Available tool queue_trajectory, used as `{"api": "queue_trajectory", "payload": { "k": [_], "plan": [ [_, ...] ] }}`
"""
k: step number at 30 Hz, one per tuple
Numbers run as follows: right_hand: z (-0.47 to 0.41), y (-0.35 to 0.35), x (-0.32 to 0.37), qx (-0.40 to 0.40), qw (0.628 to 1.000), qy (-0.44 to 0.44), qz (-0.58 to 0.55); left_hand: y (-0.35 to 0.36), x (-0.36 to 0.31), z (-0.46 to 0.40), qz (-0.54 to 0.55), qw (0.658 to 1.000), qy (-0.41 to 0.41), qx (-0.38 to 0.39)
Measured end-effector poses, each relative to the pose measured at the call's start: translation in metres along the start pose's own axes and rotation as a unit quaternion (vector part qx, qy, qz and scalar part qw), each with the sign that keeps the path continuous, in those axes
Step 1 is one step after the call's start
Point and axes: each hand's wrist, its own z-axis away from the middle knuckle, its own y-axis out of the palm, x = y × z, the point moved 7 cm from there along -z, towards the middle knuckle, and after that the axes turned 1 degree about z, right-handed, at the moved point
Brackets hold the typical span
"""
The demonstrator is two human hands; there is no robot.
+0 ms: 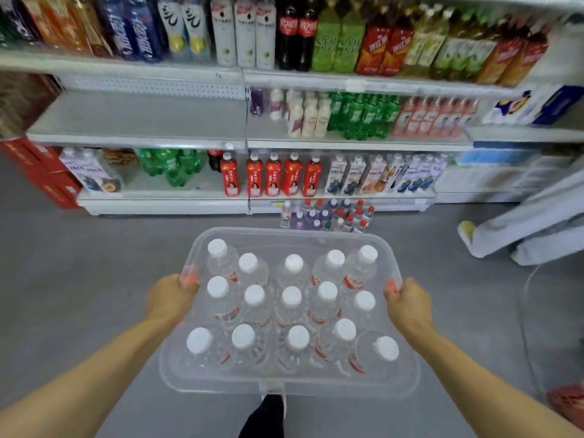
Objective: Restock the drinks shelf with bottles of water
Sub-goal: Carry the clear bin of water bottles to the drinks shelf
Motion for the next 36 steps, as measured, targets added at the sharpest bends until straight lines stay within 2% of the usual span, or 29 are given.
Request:
{"api": "queue_trajectory", "payload": {
  "k": [10, 18, 25, 31, 36],
  "plan": [
    [-0.146, 0.026, 0.090, 0.035, 0.999, -0.026, 0.004, 0.007, -0.076, -0.111, -0.005, 0.999, -0.041, -0.015],
    [-0.268, 0.062, 0.167, 0.087, 0.990, -0.106, 0.045, 0.020, -0.094, -0.152, 0.045, 0.986, -0.148, -0.058],
    [-0.351, 0.097, 0.253, 0.168, 0.951, -0.249, 0.072, 0.038, -0.107, -0.149, 0.128, 0.952, -0.249, -0.120],
    [-0.371, 0.117, 0.324, 0.206, 0.910, -0.349, 0.091, 0.051, -0.108, -0.145, 0.131, 0.922, -0.329, -0.157],
    [-0.387, 0.149, 0.354, 0.237, 0.892, -0.374, 0.091, 0.062, -0.092, -0.161, 0.159, 0.901, -0.371, -0.161]
  ]
}}
